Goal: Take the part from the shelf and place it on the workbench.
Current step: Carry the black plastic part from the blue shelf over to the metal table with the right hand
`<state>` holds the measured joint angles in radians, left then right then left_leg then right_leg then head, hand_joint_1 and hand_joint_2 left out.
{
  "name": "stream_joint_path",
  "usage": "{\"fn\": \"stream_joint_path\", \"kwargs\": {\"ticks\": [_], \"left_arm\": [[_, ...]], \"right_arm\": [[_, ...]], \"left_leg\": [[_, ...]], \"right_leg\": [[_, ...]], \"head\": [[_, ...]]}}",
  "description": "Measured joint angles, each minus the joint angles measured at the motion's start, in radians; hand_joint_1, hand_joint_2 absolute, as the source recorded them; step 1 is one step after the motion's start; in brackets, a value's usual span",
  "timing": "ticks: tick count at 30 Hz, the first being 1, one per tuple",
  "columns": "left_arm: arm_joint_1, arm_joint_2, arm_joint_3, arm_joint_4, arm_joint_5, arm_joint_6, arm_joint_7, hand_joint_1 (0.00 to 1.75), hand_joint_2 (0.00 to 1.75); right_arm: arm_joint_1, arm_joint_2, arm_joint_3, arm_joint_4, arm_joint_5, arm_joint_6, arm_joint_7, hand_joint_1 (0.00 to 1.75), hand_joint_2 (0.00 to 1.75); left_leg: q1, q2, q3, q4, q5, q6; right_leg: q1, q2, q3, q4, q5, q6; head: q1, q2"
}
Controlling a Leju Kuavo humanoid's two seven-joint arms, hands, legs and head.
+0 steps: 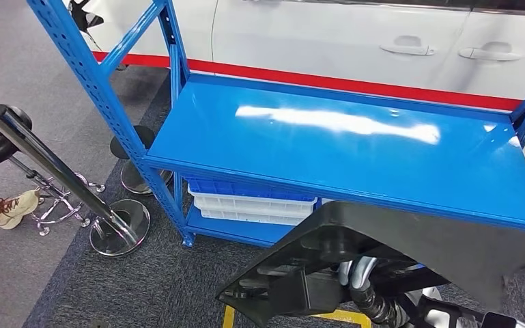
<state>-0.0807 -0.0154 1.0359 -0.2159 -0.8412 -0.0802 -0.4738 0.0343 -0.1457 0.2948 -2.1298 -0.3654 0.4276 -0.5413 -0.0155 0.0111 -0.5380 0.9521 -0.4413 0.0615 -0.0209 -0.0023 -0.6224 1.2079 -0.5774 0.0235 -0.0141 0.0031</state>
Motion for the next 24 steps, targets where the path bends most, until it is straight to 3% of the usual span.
{"fn": "stream_joint_path", "kwargs": {"ticks": [2, 4, 6, 8, 11, 12, 13, 14, 15, 17, 18, 19, 22, 24], "left_arm": [[0.0, -0.001, 0.0, 0.0, 0.0, 0.0, 0.0, 0.0, 1.75], [0.0, -0.001, 0.0, 0.0, -0.002, -0.001, -0.001, 0.0, 1.75], [0.001, -0.001, 0.0, 0.0, -0.005, -0.001, -0.001, 0.0, 1.75], [0.002, -0.001, 0.0, 0.0, -0.007, -0.001, -0.001, 0.0, 1.75], [0.002, -0.001, 0.0, 0.0, -0.009, 0.0, -0.002, 0.0, 1.75], [0.002, -0.002, 0.0, 0.0, -0.009, 0.0, -0.001, 0.0, 1.75], [0.002, -0.002, 0.0, 0.0, -0.01, 0.0, -0.001, 0.0, 1.75], [0.003, -0.003, 0.0, 0.0, -0.01, -0.001, 0.0, 0.0, 1.75], [0.002, -0.003, 0.0, 0.0, -0.01, -0.001, 0.001, 0.0, 1.75], [-0.001, -0.002, 0.0, 0.0, -0.01, -0.002, 0.005, 0.0, 1.75], [-0.003, -0.001, 0.0, 0.0, -0.01, -0.002, 0.007, 0.0, 1.75], [-0.005, -0.001, 0.0, 0.0, -0.011, -0.002, 0.01, 0.0, 1.75], [-0.004, -0.001, 0.0, 0.0, -0.011, -0.003, 0.019, 0.0, 1.75], [-0.006, -0.002, 0.0, 0.0, -0.012, -0.003, 0.024, 0.0, 1.75]], "right_arm": [[0.001, 0.0, -0.004, 0.0, 0.0, 0.006, 0.0, 1.75, 1.75], [0.002, 0.0, -0.007, 0.0, -0.001, 0.007, -0.001, 1.75, 1.75], [0.003, 0.0, -0.009, 0.0, -0.001, 0.007, -0.001, 1.75, 1.75], [0.004, 0.0, -0.01, 0.0, -0.001, 0.009, -0.001, 1.75, 1.75], [0.006, 0.001, -0.016, 0.0, 0.001, 0.016, -0.001, 1.75, 1.75], [0.007, 0.001, -0.02, 0.0, 0.004, 0.018, -0.002, 1.75, 1.75], [0.008, 0.001, -0.023, 0.0, 0.008, 0.018, -0.003, 1.75, 1.75], [0.009, 0.001, -0.025, 0.0, 0.014, 0.018, -0.005, 1.75, 1.75], [0.009, 0.001, -0.028, 0.0, 0.021, 0.018, -0.008, 1.75, 1.75], [0.01, 0.001, -0.034, -0.001, 0.037, 0.02, -0.017, 1.75, 1.75], [0.009, 0.001, -0.037, -0.002, 0.045, 0.021, -0.022, 1.75, 1.75], [0.009, 0.001, -0.04, -0.003, 0.052, 0.022, -0.027, 1.75, 1.75], [0.009, 0.001, -0.046, -0.005, 0.071, 0.026, -0.04, 1.75, 1.75], [0.009, 0.001, -0.053, -0.006, 0.081, 0.03, -0.046, 1.75, 1.75]], "left_leg": [[-0.003, -0.001, -0.011, 0.009, 0.007, -0.005], [-0.005, -0.001, -0.02, 0.018, 0.014, -0.012], [-0.006, -0.002, -0.028, 0.021, 0.022, -0.021], [-0.003, -0.004, -0.043, 0.046, -0.004, -0.037], [0.013, -0.006, -0.103, 0.212, -0.123, -0.063], [0.018, -0.006, -0.12, 0.272, -0.153, -0.068], [0.023, -0.006, -0.122, 0.302, -0.164, -0.072], [0.026, -0.006, -0.104, 0.294, -0.157, -0.074], [0.028, -0.006, -0.067, 0.244, -0.133, -0.074], [0.028, -0.006, 0.033, 0.088, -0.083, -0.067], [0.025, -0.007, 0.067, 0.028, -0.07, -0.062], [0.022, -0.007, 0.083, -0.004, -0.067, -0.057], [0.018, -0.007, 0.08, -0.019, -0.057, -0.04], [0.02, -0.004, 0.075, -0.027, -0.041, -0.024]], "right_leg": [[0.004, 0.0, 0.099, -0.147, 0.043, -0.009], [0.008, 0.0, 0.142, -0.225, 0.06, -0.019], [0.007, -0.001, 0.135, -0.23, 0.069, -0.029], [0.002, -0.003, 0.122, -0.232, 0.084, -0.04], [-0.002, -0.006, 0.092, -0.231, 0.105, -0.047], [-0.002, -0.006, 0.082, -0.229, 0.111, -0.046], [-0.003, -0.007, 0.072, -0.227, 0.116, -0.044], [-0.004, -0.007, 0.064, -0.225, 0.121, -0.042], [-0.005, -0.007, 0.058, -0.223, 0.126, -0.04], [-0.007, -0.007, 0.052, -0.22, 0.133, -0.033], [-0.007, -0.007, 0.049, -0.219, 0.136, -0.027], [-0.007, -0.008, 0.047, -0.219, 0.14, -0.021], [-0.008, -0.008, 0.043, -0.221, 0.15, -0.001], [-0.007, -0.006, 0.023, -0.179, 0.114, 0.005]], "head": [[0.0, 0.0], [0.0, 0.0], [0.0, 0.0], [0.0, 0.0], [-0.001, 0.0], [-0.001, 0.0], [-0.001, 0.0], [-0.001, 0.0], [-0.001, 0.0], [-0.001, 0.0], [-0.001, 0.0], [-0.001, 0.0], [-0.001, 0.0], [0.0, 0.0]]}}
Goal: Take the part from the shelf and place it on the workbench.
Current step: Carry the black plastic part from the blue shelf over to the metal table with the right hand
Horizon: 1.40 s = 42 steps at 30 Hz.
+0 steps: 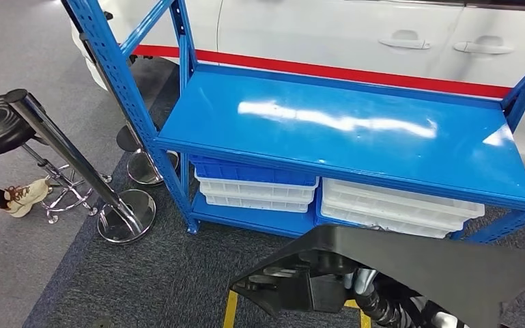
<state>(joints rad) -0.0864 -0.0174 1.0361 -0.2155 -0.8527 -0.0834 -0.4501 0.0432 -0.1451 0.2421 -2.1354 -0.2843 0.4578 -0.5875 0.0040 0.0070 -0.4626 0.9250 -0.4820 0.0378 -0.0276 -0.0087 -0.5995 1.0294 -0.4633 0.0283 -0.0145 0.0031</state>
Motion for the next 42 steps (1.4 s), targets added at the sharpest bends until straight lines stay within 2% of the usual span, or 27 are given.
{"fn": "stream_joint_path", "kwargs": {"ticks": [3, 4, 5, 6, 8, 10, 13, 15, 18, 19, 20, 21, 22, 24, 26, 28, 29, 31, 32, 33, 34, 35, 36, 37, 39, 41, 42], "left_arm": [[-0.001, -0.001, 0.0, 0.0, -0.003, -0.001, 0.005, 0.0, 1.75], [-0.001, -0.001, 0.0, 0.0, -0.004, -0.001, 0.006, 0.0, 1.75], [-0.001, -0.001, 0.0, 0.0, -0.005, -0.001, 0.007, 0.0, 1.75], [-0.001, -0.001, 0.0, 0.0, -0.005, -0.001, 0.007, 0.0, 1.75], [-0.002, -0.001, 0.0, 0.0, -0.006, -0.001, 0.007, 0.0, 1.75], [-0.003, -0.001, 0.0, 0.0, -0.006, -0.001, 0.009, 0.0, 1.75], [-0.005, -0.001, 0.0, 0.0, -0.005, 0.0, 0.015, 0.0, 1.75], [-0.006, -0.001, 0.001, 0.0, -0.005, 0.003, 0.024, 0.0, 1.75], [-0.007, 0.0, 0.002, 0.0, -0.004, 0.007, 0.03, 0.0, 1.75], [-0.007, 0.0, 0.002, 0.0, -0.004, 0.007, 0.03, 0.0, 1.75], [-0.007, -0.001, 0.002, 0.0, -0.004, 0.007, 0.031, 0.0, 1.75], [-0.007, -0.001, 0.002, 0.0, -0.004, 0.007, 0.031, 0.0, 1.75], [-0.007, -0.001, 0.003, 0.0, -0.005, 0.008, 0.034, 0.0, 1.75], [-0.007, 0.001, 0.003, 0.0, -0.007, 0.022, 0.048, 0.0, 1.75], [-0.006, 0.002, 0.003, 0.0, -0.012, 0.061, 0.078, 0.0, 1.75], [-0.007, 0.002, 0.004, 0.0, -0.017, 0.127, 0.123, 0.0, 1.75], [-0.009, -0.001, 0.005, 0.0, -0.023, 0.169, 0.154, 0.0, 1.75], [-0.007, -0.008, 0.006, 0.0, -0.044, 0.248, 0.219, 0.0, 1.75], [-0.004, -0.013, 0.005, 0.0, -0.057, 0.277, 0.247, 0.0, 1.75], [-0.001, -0.016, 0.004, 0.0, -0.068, 0.295, 0.268, 0.0, 1.75], [0.001, -0.019, 0.003, 0.0, -0.076, 0.306, 0.283, 0.0, 1.75], [0.002, -0.022, 0.001, 0.0, -0.082, 0.313, 0.293, 0.0, 1.75], [0.001, -0.024, 0.0, 0.0, -0.086, 0.316, 0.299, 0.0, 1.75], [0.0, -0.025, -0.002, 0.0, -0.091, 0.318, 0.305, 0.0, 1.75], [0.0, -0.027, -0.009, 0.0, -0.11, 0.327, 0.327, 0.0, 1.75], [0.001, -0.028, -0.025, 0.0, -0.153, 0.349, 0.371, 0.0, 1.75], [0.003, -0.028, -0.037, 0.0, -0.18, 0.364, 0.399, 0.0, 1.75]], "right_arm": [[0.003, 0.0, -0.007, 0.0, 0.013, 0.006, -0.008, 1.75, 1.75], [0.005, -0.001, -0.009, 0.0, 0.015, 0.006, -0.009, 1.75, 1.75], [0.006, -0.001, -0.011, 0.0, 0.016, 0.007, -0.009, 1.75, 1.75], [0.008, -0.001, -0.013, 0.0, 0.016, 0.007, -0.009, 1.75, 1.75], [0.008, -0.001, -0.016, 0.0, 0.017, 0.009, -0.01, 1.75, 1.75], [0.008, -0.001, -0.019, -0.001, 0.018, 0.012, -0.014, 1.75, 1.75], [0.008, -0.002, -0.02, -0.002, 0.024, 0.017, -0.02, 1.75, 1.75], [0.007, -0.004, -0.021, -0.002, 0.027, 0.023, -0.024, 1.75, 1.75], [0.007, -0.004, -0.021, -0.003, 0.029, 0.025, -0.025, 1.75, 1.75], [0.007, -0.004, -0.021, -0.003, 0.03, 0.025, -0.025, 1.75, 1.75], [0.007, -0.004, -0.021, -0.003, 0.03, 0.025, -0.025, 1.75, 1.75], [0.007, -0.004, -0.021, -0.003, 0.03, 0.025, -0.025, 1.75, 1.75], [0.007, -0.004, -0.021, -0.003, 0.03, 0.025, -0.025, 1.75, 1.75], [0.003, -0.005, -0.021, -0.003, 0.031, 0.025, -0.025, 1.75, 1.75], [-0.003, -0.005, -0.021, -0.003, 0.032, 0.025, -0.025, 1.75, 1.75], [-0.008, -0.009, -0.021, -0.003, 0.029, 0.029, -0.025, 1.75, 1.75], [-0.012, -0.014, -0.022, -0.003, 0.024, 0.032, -0.024, 1.75, 1.75], [-0.033, -0.027, -0.024, -0.002, 0.005, 0.04, -0.015, 1.75, 1.75], [-0.045, -0.032, -0.024, -0.001, -0.005, 0.042, -0.009, 1.75, 1.75], [-0.056, -0.036, -0.025, 0.001, -0.013, 0.044, -0.003, 1.75, 1.75], [-0.063, -0.039, -0.025, 0.003, -0.018, 0.044, 0.003, 1.75, 1.75], [-0.068, -0.043, -0.025, 0.006, -0.021, 0.045, 0.006, 1.75, 1.75], [-0.072, -0.046, -0.026, 0.009, -0.023, 0.045, 0.008, 1.75, 1.75], [-0.076, -0.049, -0.027, 0.011, -0.024, 0.045, 0.01, 1.75, 1.75], [-0.084, -0.052, -0.027, 0.014, -0.028, 0.046, 0.01, 1.75, 1.75], [-0.091, -0.056, -0.029, 0.016, -0.036, 0.046, 0.01, 1.75, 1.75], [-0.092, -0.058, -0.031, 0.017, -0.04, 0.047, 0.009, 1.75, 1.75]], "left_leg": [[-0.007, 0.003, -0.021, 0.007, 0.011, 0.014], [-0.01, 0.004, -0.026, 0.01, 0.013, 0.016], [-0.013, 0.003, -0.029, 0.012, 0.014, 0.018], [-0.014, 0.003, -0.031, 0.014, 0.014, 0.018], [-0.016, 0.001, -0.033, 0.021, 0.013, 0.016], [-0.02, 0.001, -0.038, 0.03, 0.011, 0.01], [-0.02, 0.005, -0.048, 0.037, 0.01, -0.002], [-0.017, 0.004, -0.065, 0.079, -0.023, -0.014], [-0.006, 0.001, -0.144, 0.268, -0.127, -0.036], [-0.003, 0.001, -0.166, 0.32, -0.144, -0.04], [0.0, 0.0, -0.171, 0.337, -0.141, -0.041], [0.001, -0.002, -0.157, 0.312, -0.118, -0.039], [0.001, -0.009, -0.125, 0.251, -0.082, -0.034], [0.0, -0.05, -0.054, 0.106, -0.021, -0.018], [-0.003, -0.077, -0.023, 0.038, -0.004, -0.005], [-0.003, -0.062, -0.019, 0.022, 0.0, 0.003], [-0.001, -0.05, -0.014, 0.008, 0.008, 0.006], [0.002, -0.021, -0.011, -0.016, 0.024, 0.012], [-0.001, -0.007, -0.012, -0.017, 0.026, 0.014], [-0.004, 0.007, -0.017, -0.013, 0.026, 0.017], [-0.007, 0.02, -0.022, -0.009, 0.025, 0.018], [-0.008, 0.033, -0.025, -0.004, 0.023, 0.019], [-0.009, 0.044, -0.028, 0.001, 0.021, 0.019], [-0.009, 0.054, -0.028, 0.006, 0.018, 0.017], [-0.012, 0.072, -0.027, 0.016, 0.01, 0.01], [-0.019, 0.088, -0.026, 0.021, 0.004, 0.001], [-0.021, 0.097, -0.026, 0.024, 0.001, -0.003]], "right_leg": [[0.005, 0.004, -0.082, 0.199, -0.115, -0.003], [0.006, 0.005, -0.099, 0.247, -0.131, -0.003], [0.007, 0.006, -0.096, 0.256, -0.125, -0.004], [0.008, 0.006, -0.072, 0.223, -0.103, -0.007], [0.01, 0.006, 0.008, 0.086, -0.041, -0.013], [0.011, 0.006, 0.059, -0.019, -0.013, -0.02], [0.012, 0.014, 0.059, -0.042, -0.007, -0.033], [0.008, 0.019, 0.056, -0.044, -0.001, -0.043], [0.005, 0.029, 0.045, -0.042, 0.006, -0.05], [0.005, 0.034, 0.042, -0.041, 0.008, -0.049], [0.005, 0.041, 0.039, -0.04, 0.01, -0.048], [0.005, 0.049, 0.037, -0.039, 0.011, -0.047], [0.006, 0.057, 0.037, -0.038, 0.012, -0.045], [0.004, 0.075, 0.035, -0.038, 0.017, -0.04], [0.0, 0.094, 0.028, -0.039, 0.024, -0.03], [-0.002, 0.114, 0.021, -0.045, 0.034, -0.014], [0.0, 0.108, 0.017, -0.043, 0.032, -0.007], [0.005, 0.068, -0.012, 0.013, -0.01, -0.002], [0.006, 0.042, -0.04, 0.074, -0.047, -0.001], [0.006, 0.028, -0.072, 0.145, -0.083, 0.0], [0.005, 0.022, -0.096, 0.205, -0.106, 0.002], [0.005, 0.018, -0.108, 0.237, -0.112, 0.004], [0.005, 0.014, -0.098, 0.228, -0.097, 0.005], [0.005, 0.005, -0.068, 0.18, -0.069, 0.006], [0.008, -0.04, 0.011, 0.041, -0.015, 0.003], [0.013, -0.069, 0.048, -0.035, 0.003, -0.009], [0.016, -0.066, 0.048, -0.042, 0.002, -0.016]], "head": [[0.0, 0.0], [0.0, 0.0], [0.0, 0.0], [0.0, 0.0], [0.0, 0.0], [0.0, 0.0], [0.0, 0.0], [0.0, 0.0], [0.0, 0.0], [0.0, 0.0], [0.0, 0.0], [0.0, 0.0], [0.0, 0.0], [0.0, 0.0], [0.0, 0.0], [0.0, 0.0], [0.0, 0.0], [0.0, 0.0], [0.0, 0.0], [0.0, 0.0], [0.0, 0.0], [0.0, 0.0], [0.0, 0.0], [0.0, 0.0], [0.0, 0.0], [0.0, 0.0], [-0.001, 0.0]]}}
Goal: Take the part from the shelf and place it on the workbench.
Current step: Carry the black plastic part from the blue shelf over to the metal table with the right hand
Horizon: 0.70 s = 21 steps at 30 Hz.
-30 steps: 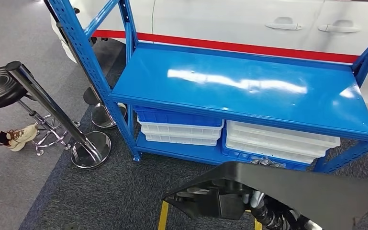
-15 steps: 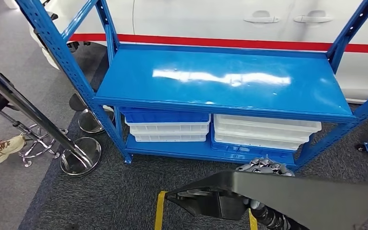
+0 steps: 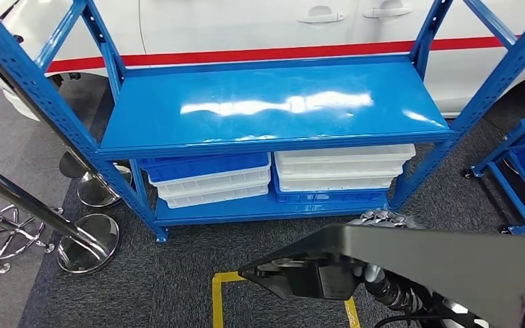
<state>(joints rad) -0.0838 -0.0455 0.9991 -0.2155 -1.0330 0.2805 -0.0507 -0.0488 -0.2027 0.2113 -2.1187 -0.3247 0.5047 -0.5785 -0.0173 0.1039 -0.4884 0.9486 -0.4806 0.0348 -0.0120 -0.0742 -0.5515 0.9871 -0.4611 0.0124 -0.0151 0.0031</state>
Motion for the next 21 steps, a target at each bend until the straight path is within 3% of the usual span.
{"fn": "stream_joint_path", "kwargs": {"ticks": [2, 3, 4, 6, 7, 8, 9, 10, 11, 13, 15, 17, 19, 21], "left_arm": [[0.004, 0.0, -0.029, 0.0, -0.052, 0.038, 0.062, 0.0, 1.75], [0.007, 0.0, -0.042, 0.0, -0.068, 0.06, 0.086, 0.0, 1.75], [0.01, -0.001, -0.052, 0.0, -0.076, 0.084, 0.104, 0.0, 1.75], [0.019, -0.001, -0.06, 0.0, -0.068, 0.131, 0.108, 0.0, 1.75], [0.021, -0.001, -0.06, 0.0, -0.055, 0.151, 0.098, 0.0, 1.75], [0.022, 0.0, -0.058, 0.0, -0.041, 0.167, 0.082, 0.0, 1.75], [0.02, 0.001, -0.056, 0.0, -0.025, 0.177, 0.062, 0.0, 1.75], [0.016, 0.005, -0.052, 0.0, -0.011, 0.181, 0.037, 0.0, 1.75], [0.01, 0.009, -0.049, 0.0, 0.002, 0.182, 0.012, 0.0, 1.75], [-0.001, 0.023, -0.042, -0.001, 0.021, 0.176, -0.028, 0.0, 1.75], [-0.011, 0.037, -0.034, -0.002, 0.034, 0.164, -0.046, 0.0, 1.75], [-0.02, 0.048, -0.021, -0.003, 0.062, 0.132, -0.065, 0.0, 1.75], [-0.031, 0.055, 0.0, -0.003, 0.107, 0.081, -0.096, 0.0, 1.75], [-0.03, 0.06, 0.031, -0.003, 0.159, 0.03, -0.132, 0.0, 1.75]], "right_arm": [[0.005, -0.004, -0.009, 0.001, -0.006, 0.002, -0.002, 1.75, 1.75], [0.009, -0.006, -0.014, 0.001, -0.008, 0.004, -0.003, 1.75, 1.75], [0.011, -0.007, -0.018, 0.001, -0.01, 0.007, -0.003, 1.75, 1.75], [0.012, -0.008, -0.02, 0.003, -0.017, 0.015, -0.001, 1.75, 1.75], [0.01, -0.008, -0.02, 0.005, -0.022, 0.017, 0.001, 1.75, 1.75], [0.007, -0.007, -0.018, 0.009, -0.028, 0.019, 0.005, 1.75, 1.75], [0.0, -0.006, -0.014, 0.014, -0.036, 0.02, 0.008, 1.75, 1.75], [-0.01, -0.003, -0.009, 0.02, -0.044, 0.02, 0.012, 1.75, 1.75], [-0.02, 0.0, -0.004, 0.026, -0.051, 0.021, 0.015, 1.75, 1.75], [-0.039, 0.01, 0.006, 0.036, -0.062, 0.021, 0.018, 1.75, 1.75], [-0.053, 0.02, 0.014, 0.049, -0.068, 0.021, 0.019, 1.75, 1.75], [-0.061, 0.028, 0.02, 0.061, -0.07, 0.019, 0.019, 1.75, 1.75], [-0.065, 0.034, 0.023, 0.068, -0.063, 0.015, 0.014, 1.75, 1.75], [-0.066, 0.04, 0.027, 0.073, -0.043, 0.008, 0.005, 1.75, 1.75]], "left_leg": [[0.002, 0.01, -0.001, 0.009, -0.01, -0.008], [0.005, -0.005, -0.008, 0.028, -0.027, -0.014], [0.009, -0.029, -0.023, 0.066, -0.056, -0.02], [0.016, -0.079, -0.077, 0.197, -0.132, -0.031], [0.018, -0.089, -0.105, 0.261, -0.159, -0.034], [0.018, -0.093, -0.122, 0.299, -0.167, -0.034], [0.019, -0.095, -0.122, 0.3, -0.154, -0.032], [0.018, -0.1, -0.102, 0.257, -0.12, -0.028], [0.018, -0.111, -0.07, 0.188, -0.078, -0.02], [0.017, -0.158, -0.012, 0.059, -0.018, -0.002], [0.014, -0.183, 0.003, 0.018, -0.006, 0.008], [0.014, -0.162, 0.008, -0.001, 0.004, 0.012], [0.02, -0.134, 0.017, -0.033, 0.017, 0.017], [0.019, -0.106, 0.018, -0.042, 0.021, 0.018]], "right_leg": [[-0.002, 0.024, -0.007, 0.001, 0.004, -0.013], [-0.004, 0.034, -0.009, 0.001, 0.007, -0.019], [-0.006, 0.045, -0.013, 0.0, 0.01, -0.024], [-0.007, 0.067, -0.021, 0.001, 0.015, -0.032], [-0.007, 0.08, -0.025, 0.002, 0.017, -0.034], [-0.006, 0.092, -0.027, 0.003, 0.019, -0.034], [-0.006, 0.105, -0.029, 0.005, 0.02, -0.034], [-0.005, 0.118, -0.028, 0.006, 0.02, -0.033], [-0.004, 0.13, -0.027, 0.006, 0.021, -0.033], [-0.004, 0.152, -0.027, 0.005, 0.026, -0.028], [-0.009, 0.172, -0.033, 0.002, 0.034, -0.016], [-0.012, 0.187, -0.041, -0.002, 0.042, -0.002], [-0.006, 0.154, -0.062, 0.031, 0.017, 0.007], [-0.003, 0.102, -0.115, 0.144, -0.051, 0.01]], "head": [[0.0, 0.0], [0.0, 0.0], [0.0, 0.0], [0.0, 0.0], [0.0, 0.0], [0.0, 0.0], [0.0, 0.0], [0.0, 0.0], [0.0, 0.0], [0.0, 0.0], [0.0, 0.0], [0.0, 0.0], [0.001, 0.0], [0.002, 0.0]]}}
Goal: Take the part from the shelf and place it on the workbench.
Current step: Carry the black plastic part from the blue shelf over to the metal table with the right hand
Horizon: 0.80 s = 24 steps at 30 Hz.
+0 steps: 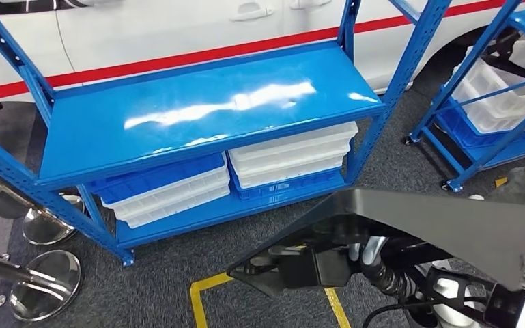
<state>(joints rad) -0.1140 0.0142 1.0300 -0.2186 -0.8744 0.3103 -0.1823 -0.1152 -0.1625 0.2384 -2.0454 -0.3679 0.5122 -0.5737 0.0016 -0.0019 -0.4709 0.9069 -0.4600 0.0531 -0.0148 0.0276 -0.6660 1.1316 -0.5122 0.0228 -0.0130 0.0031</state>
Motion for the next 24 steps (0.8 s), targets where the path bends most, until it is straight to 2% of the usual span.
{"fn": "stream_joint_path", "kwargs": {"ticks": [1, 2, 3, 4, 5, 7, 8, 9, 11, 12, 13, 15, 16, 17, 18, 19, 20, 22, 23, 24], "left_arm": [[0.004, 0.002, 0.018, 0.0, 0.026, -0.021, -0.016, 0.0, 1.75], [0.008, 0.005, 0.036, 0.0, 0.047, -0.037, -0.028, 0.0, 1.75], [0.011, 0.008, 0.053, 0.0, 0.064, -0.049, -0.038, 0.0, 1.75], [0.013, 0.012, 0.069, 0.0, 0.076, -0.057, -0.045, 0.0, 1.75], [0.014, 0.017, 0.083, 0.0, 0.084, -0.062, -0.052, 0.0, 1.75], [0.016, 0.028, 0.104, 0.0, 0.09, -0.066, -0.06, 0.0, 1.75], [0.018, 0.035, 0.111, 0.0, 0.09, -0.07, -0.064, 0.0, 1.75], [0.02, 0.042, 0.118, -0.001, 0.09, -0.078, -0.067, 0.0, 1.75], [0.023, 0.054, 0.127, -0.003, 0.09, -0.096, -0.071, 0.0, 1.75], [0.023, 0.059, 0.13, -0.003, 0.091, -0.102, -0.072, 0.0, 1.75], [0.024, 0.061, 0.134, -0.004, 0.091, -0.106, -0.074, 0.0, 1.75], [0.028, 0.066, 0.14, -0.004, 0.091, -0.108, -0.075, 0.0, 1.75], [0.031, 0.068, 0.141, -0.004, 0.091, -0.108, -0.076, 0.0, 1.75], [0.034, 0.069, 0.143, -0.004, 0.092, -0.11, -0.076, 0.0, 1.75], [0.036, 0.069, 0.143, -0.004, 0.094, -0.115, -0.076, 0.0, 1.75], [0.036, 0.069, 0.144, -0.004, 0.096, -0.124, -0.075, 0.0, 1.75], [0.037, 0.07, 0.145, -0.004, 0.098, -0.137, -0.074, 0.0, 1.75], [0.038, 0.073, 0.148, -0.004, 0.102, -0.166, -0.072, 0.0, 1.75], [0.039, 0.075, 0.15, -0.004, 0.104, -0.178, -0.072, 0.0, 1.75], [0.04, 0.076, 0.153, -0.004, 0.107, -0.188, -0.072, 0.0, 1.75]], "right_arm": [[0.003, 0.004, 0.002, 0.002, 0.015, -0.005, -0.004, 1.75, 1.75], [0.008, 0.008, 0.004, 0.003, 0.029, -0.011, -0.008, 1.75, 1.75], [0.014, 0.01, 0.006, 0.004, 0.044, -0.019, -0.01, 1.75, 1.75], [0.019, 0.01, 0.007, 0.004, 0.057, -0.027, -0.012, 1.75, 1.75], [0.023, 0.011, 0.008, 0.004, 0.069, -0.035, -0.015, 1.75, 1.75], [0.031, 0.011, 0.009, 0.002, 0.085, -0.05, -0.023, 1.75, 1.75], [0.036, 0.011, 0.009, -0.001, 0.091, -0.057, -0.027, 1.75, 1.75], [0.043, 0.01, 0.008, -0.004, 0.094, -0.062, -0.03, 1.75, 1.75], [0.058, 0.007, 0.007, -0.011, 0.099, -0.068, -0.036, 1.75, 1.75], [0.064, 0.006, 0.006, -0.014, 0.1, -0.068, -0.038, 1.75, 1.75], [0.067, 0.004, 0.006, -0.016, 0.101, -0.068, -0.039, 1.75, 1.75], [0.07, 0.003, 0.006, -0.019, 0.101, -0.068, -0.04, 1.75, 1.75], [0.072, 0.003, 0.006, -0.02, 0.101, -0.068, -0.04, 1.75, 1.75], [0.075, 0.003, 0.006, -0.02, 0.102, -0.069, -0.04, 1.75, 1.75], [0.077, 0.003, 0.006, -0.02, 0.103, -0.07, -0.04, 1.75, 1.75], [0.08, 0.003, 0.006, -0.02, 0.105, -0.071, -0.04, 1.75, 1.75], [0.081, 0.003, 0.005, -0.021, 0.107, -0.073, -0.04, 1.75, 1.75], [0.084, 0.003, 0.002, -0.023, 0.11, -0.076, -0.04, 1.75, 1.75], [0.085, 0.003, 0.0, -0.023, 0.11, -0.077, -0.04, 1.75, 1.75], [0.086, 0.003, -0.002, -0.024, 0.109, -0.078, -0.039, 1.75, 1.75]], "left_leg": [[-0.002, 0.015, -0.002, 0.004, -0.002, 0.001], [-0.003, 0.029, -0.004, 0.008, -0.005, 0.001], [-0.004, 0.043, -0.005, 0.012, -0.009, 0.001], [-0.004, 0.056, -0.005, 0.017, -0.012, -0.001], [-0.003, 0.067, -0.004, 0.021, -0.016, -0.004], [-0.006, 0.086, -0.002, 0.028, -0.026, -0.014], [-0.008, 0.093, 0.0, 0.031, -0.03, -0.019], [-0.011, 0.102, 0.0, 0.033, -0.033, -0.024], [-0.011, 0.117, 0.0, 0.038, -0.04, -0.034], [-0.008, 0.109, -0.002, 0.048, -0.052, -0.039], [-0.005, 0.089, -0.012, 0.074, -0.074, -0.044], [0.001, 0.035, -0.059, 0.19, -0.144, -0.052], [0.002, 0.02, -0.092, 0.263, -0.176, -0.054], [0.003, 0.013, -0.119, 0.321, -0.193, -0.055], [0.003, 0.01, -0.132, 0.344, -0.19, -0.055], [0.003, 0.008, -0.127, 0.327, -0.165, -0.052], [0.003, 0.001, -0.104, 0.271, -0.126, -0.048], [0.002, -0.044, -0.046, 0.133, -0.052, -0.034], [0.001, -0.063, -0.027, 0.088, -0.033, -0.028], [0.0, -0.076, -0.018, 0.067, -0.026, -0.025]], "right_leg": [[-0.002, -0.012, -0.029, 0.068, -0.031, 0.002], [-0.002, -0.017, -0.048, 0.113, -0.045, 0.005], [-0.003, -0.02, -0.051, 0.126, -0.041, 0.007], [-0.005, -0.025, -0.034, 0.1, -0.019, 0.009], [-0.006, -0.035, 0.0, 0.041, 0.014, 0.009], [-0.002, -0.077, 0.071, -0.09, 0.06, 0.005], [0.002, -0.092, 0.088, -0.127, 0.068, -0.001], [0.006, -0.099, 0.092, -0.14, 0.067, -0.008], [0.007, -0.078, 0.088, -0.141, 0.068, -0.024], [0.006, -0.068, 0.087, -0.142, 0.069, -0.03], [0.005, -0.058, 0.086, -0.144, 0.072, -0.036], [0.002, -0.037, 0.084, -0.145, 0.076, -0.044], [0.003, -0.024, 0.082, -0.144, 0.077, -0.046], [0.003, -0.011, 0.08, -0.143, 0.078, -0.047], [0.003, 0.002, 0.079, -0.141, 0.078, -0.048], [0.003, 0.016, 0.078, -0.139, 0.078, -0.048], [0.003, 0.028, 0.079, -0.138, 0.078, -0.047], [0.002, 0.053, 0.081, -0.139, 0.082, -0.042], [0.001, 0.065, 0.079, -0.14, 0.085, -0.037], [-0.001, 0.077, 0.076, -0.142, 0.089, -0.031]], "head": [[0.0, 0.0], [0.0, 0.0], [0.0, 0.0], [0.0, 0.0], [0.0, 0.0], [0.0, 0.0], [0.0, 0.0], [0.0, 0.0], [-0.001, 0.0], [-0.001, 0.0], [-0.001, 0.0], [-0.001, 0.0], [-0.001, 0.0], [-0.001, 0.0], [-0.001, 0.0], [-0.001, 0.0], [-0.001, 0.0], [-0.001, 0.0], [-0.001, 0.0], [-0.001, 0.0]]}}
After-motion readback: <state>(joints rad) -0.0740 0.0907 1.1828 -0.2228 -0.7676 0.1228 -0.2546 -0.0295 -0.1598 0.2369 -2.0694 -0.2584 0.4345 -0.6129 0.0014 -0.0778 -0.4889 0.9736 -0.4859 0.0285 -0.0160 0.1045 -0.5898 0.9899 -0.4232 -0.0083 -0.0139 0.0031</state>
